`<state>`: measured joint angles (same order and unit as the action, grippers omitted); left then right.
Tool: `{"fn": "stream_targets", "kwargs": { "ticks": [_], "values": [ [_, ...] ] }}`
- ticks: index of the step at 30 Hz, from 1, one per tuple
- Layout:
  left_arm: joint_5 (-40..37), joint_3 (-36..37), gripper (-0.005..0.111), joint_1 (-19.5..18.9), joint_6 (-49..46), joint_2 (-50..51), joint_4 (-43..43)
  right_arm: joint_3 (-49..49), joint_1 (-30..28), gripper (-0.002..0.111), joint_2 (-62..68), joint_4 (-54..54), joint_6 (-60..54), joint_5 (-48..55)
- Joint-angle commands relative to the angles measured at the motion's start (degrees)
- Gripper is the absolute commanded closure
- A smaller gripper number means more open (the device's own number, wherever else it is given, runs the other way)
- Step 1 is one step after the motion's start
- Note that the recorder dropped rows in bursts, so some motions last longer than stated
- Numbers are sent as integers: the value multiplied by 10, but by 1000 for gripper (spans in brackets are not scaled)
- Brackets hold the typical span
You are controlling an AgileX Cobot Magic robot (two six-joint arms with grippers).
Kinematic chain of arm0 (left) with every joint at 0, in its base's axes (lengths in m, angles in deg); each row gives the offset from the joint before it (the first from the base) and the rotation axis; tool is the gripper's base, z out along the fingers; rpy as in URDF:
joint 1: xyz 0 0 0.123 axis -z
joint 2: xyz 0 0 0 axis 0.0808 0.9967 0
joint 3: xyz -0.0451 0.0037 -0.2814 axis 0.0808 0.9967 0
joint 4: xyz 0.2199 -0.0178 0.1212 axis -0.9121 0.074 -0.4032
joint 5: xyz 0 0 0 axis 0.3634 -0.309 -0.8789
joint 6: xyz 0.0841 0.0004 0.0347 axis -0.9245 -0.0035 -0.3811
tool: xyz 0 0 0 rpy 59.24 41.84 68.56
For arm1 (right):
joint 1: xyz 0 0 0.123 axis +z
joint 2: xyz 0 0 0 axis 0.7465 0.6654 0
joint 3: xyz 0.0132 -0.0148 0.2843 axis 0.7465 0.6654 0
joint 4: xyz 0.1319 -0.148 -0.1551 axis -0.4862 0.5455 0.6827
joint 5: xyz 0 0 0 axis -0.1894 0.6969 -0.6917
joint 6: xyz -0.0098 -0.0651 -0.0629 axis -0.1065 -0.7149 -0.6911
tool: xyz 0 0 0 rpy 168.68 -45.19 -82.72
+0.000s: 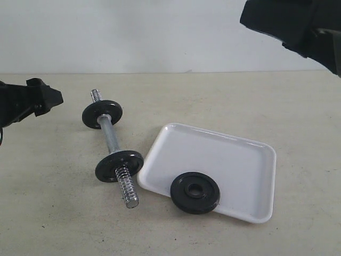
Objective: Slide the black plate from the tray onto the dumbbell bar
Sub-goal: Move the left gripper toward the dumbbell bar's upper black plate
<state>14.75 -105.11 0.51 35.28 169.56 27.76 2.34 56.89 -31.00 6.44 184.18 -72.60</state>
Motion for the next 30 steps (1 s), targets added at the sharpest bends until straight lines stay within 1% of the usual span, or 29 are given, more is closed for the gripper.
{"fn": "stream_targets", "kwargs": {
  "ticks": [1,4,10,14,20,23,26,28,30],
  "values": [
    [8,-4,26,1,5,1,-2,-3,-1,3,2,-2,-1,-2],
    [6,-4,26,1,19,1,-2,-3,-1,3,2,-2,-1,-16],
    [6,1,26,1,94,1,-2,-3,-1,3,2,-1,-1,-70],
    [6,7,26,1,138,1,-2,-3,-1,3,2,-1,-1,-77],
    [7,12,26,1,141,6,-2,-3,-1,3,2,1,-3,-108],
    [31,21,26,1,159,12,-2,-3,-1,3,2,1,-3,-111],
    [82,38,26,1,172,20,-5,-3,-1,3,2,1,-3,-111],
    [116,50,26,1,189,26,-24,-3,-1,3,2,1,-3,-112],
    [132,55,26,1,190,33,-33,-3,-1,3,2,1,-8,-112]
  ]
}}
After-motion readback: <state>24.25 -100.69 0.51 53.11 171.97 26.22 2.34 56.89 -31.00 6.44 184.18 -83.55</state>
